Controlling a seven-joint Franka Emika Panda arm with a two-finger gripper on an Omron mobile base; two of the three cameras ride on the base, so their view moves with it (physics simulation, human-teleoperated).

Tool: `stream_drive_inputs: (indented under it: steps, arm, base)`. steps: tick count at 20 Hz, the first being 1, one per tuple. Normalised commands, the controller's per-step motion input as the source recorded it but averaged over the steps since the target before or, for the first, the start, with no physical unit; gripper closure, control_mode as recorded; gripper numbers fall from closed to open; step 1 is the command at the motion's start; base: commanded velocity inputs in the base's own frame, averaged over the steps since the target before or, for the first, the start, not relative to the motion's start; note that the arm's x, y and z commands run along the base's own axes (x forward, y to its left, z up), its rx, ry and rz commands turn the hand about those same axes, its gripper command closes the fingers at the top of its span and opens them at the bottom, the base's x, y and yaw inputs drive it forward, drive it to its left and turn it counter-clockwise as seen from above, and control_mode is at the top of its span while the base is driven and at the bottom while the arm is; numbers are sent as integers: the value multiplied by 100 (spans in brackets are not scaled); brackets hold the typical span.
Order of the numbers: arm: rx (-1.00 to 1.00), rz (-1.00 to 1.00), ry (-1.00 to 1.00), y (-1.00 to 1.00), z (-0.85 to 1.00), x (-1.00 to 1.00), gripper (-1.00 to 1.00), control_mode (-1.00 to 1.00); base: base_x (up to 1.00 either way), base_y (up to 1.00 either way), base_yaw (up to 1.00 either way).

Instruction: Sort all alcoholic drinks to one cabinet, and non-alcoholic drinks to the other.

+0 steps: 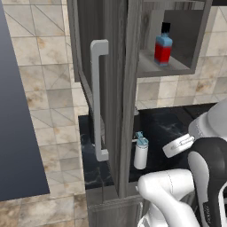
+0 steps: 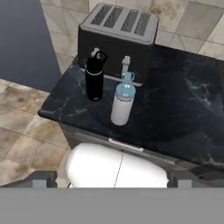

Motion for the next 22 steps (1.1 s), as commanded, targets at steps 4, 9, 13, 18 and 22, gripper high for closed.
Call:
stream_drive_inputs:
  steps: [4, 9, 13, 18, 22]
  arm:
    - [-6, 2, 0, 0, -12, 0, -100, -100]
    - [-4, 1, 0, 0, -14, 0, -100, -100]
    - [-3, 1, 0, 0, -24, 0, -100, -100]
    - [-2, 0, 0, 0, -26, 0, -100, -100]
    - [-2, 0, 0, 0, -25, 0, -100, -100]
  base:
    - [0, 0, 0]
    - [0, 0, 0]
    - [0, 0, 0]
    - [0, 0, 0]
    - [0, 0, 0]
